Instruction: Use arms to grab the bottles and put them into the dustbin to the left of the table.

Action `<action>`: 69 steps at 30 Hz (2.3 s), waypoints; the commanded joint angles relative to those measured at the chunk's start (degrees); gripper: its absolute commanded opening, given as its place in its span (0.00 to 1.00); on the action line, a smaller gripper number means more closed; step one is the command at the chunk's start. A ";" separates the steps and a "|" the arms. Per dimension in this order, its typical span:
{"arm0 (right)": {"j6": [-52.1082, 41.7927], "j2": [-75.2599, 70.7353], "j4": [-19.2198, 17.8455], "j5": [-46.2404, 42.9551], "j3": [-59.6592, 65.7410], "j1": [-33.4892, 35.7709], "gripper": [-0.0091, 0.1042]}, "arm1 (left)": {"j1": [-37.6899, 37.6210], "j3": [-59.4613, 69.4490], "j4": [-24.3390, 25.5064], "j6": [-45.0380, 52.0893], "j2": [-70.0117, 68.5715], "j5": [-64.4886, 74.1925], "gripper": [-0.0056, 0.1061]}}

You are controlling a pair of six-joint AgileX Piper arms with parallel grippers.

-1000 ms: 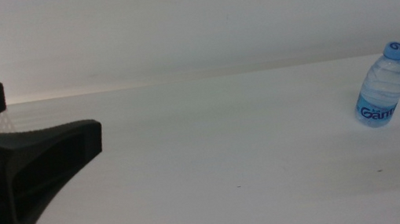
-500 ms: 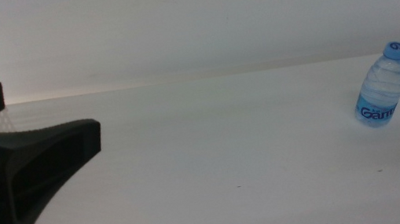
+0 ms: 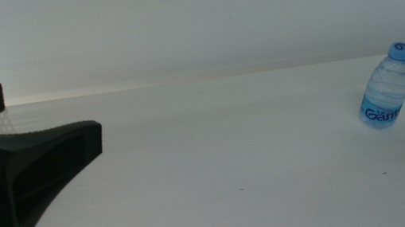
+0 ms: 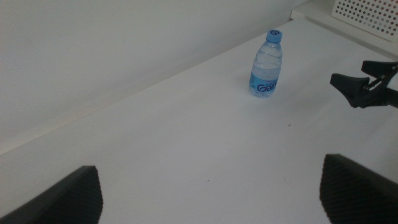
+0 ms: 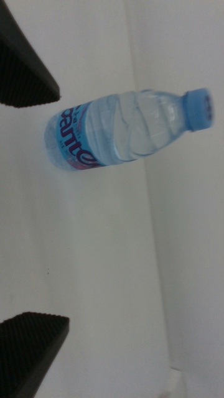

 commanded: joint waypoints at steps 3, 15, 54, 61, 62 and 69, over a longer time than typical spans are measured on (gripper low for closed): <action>-1.14 3.80 -0.68 -1.44 -3.25 -0.36 0.85 | -0.52 0.21 0.09 -0.23 -0.11 -1.15 0.89; -7.82 16.25 1.39 -1.58 -9.97 4.75 0.85 | -0.52 0.21 0.09 -0.23 -0.11 -1.15 0.89; -8.73 38.97 1.44 -1.14 -32.72 10.05 0.85 | -0.52 0.21 0.09 -0.23 -0.11 -1.15 0.89; -8.88 43.07 1.65 -1.14 -36.34 10.18 0.85 | -0.52 0.21 0.09 -0.45 -0.11 -1.15 0.89; -8.88 43.72 1.65 -1.14 -37.16 10.30 0.85 | -0.52 0.21 0.09 -0.45 -0.11 -1.15 0.89; -11.65 47.68 1.43 -1.14 -41.96 10.52 0.74 | -0.52 0.21 0.09 -0.32 -0.11 -1.15 0.89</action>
